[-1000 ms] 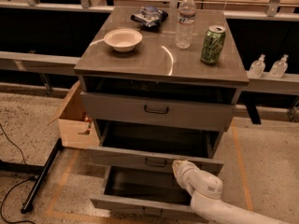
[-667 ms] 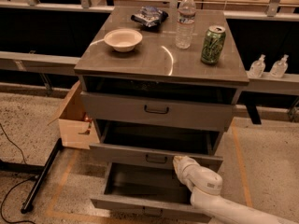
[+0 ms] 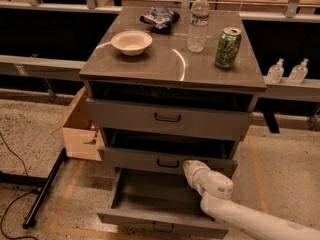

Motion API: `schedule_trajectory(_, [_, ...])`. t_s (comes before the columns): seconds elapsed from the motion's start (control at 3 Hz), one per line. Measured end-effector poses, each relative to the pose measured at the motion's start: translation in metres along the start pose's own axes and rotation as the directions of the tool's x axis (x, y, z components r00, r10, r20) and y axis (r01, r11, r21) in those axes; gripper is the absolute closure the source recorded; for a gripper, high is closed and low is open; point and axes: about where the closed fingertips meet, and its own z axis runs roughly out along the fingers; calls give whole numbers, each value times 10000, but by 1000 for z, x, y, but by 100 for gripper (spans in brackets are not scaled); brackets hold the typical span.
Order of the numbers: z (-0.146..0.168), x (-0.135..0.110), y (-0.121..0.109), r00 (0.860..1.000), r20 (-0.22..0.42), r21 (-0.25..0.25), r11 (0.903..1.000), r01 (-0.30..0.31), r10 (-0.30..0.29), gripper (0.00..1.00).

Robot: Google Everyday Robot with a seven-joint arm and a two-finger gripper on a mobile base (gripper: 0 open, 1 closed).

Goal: Close middle drawer

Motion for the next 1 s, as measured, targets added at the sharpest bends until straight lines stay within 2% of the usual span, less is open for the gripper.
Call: schedule_trajectory(1.0, [31,-4,-7,9980,191,-203,9980,600,-596,100])
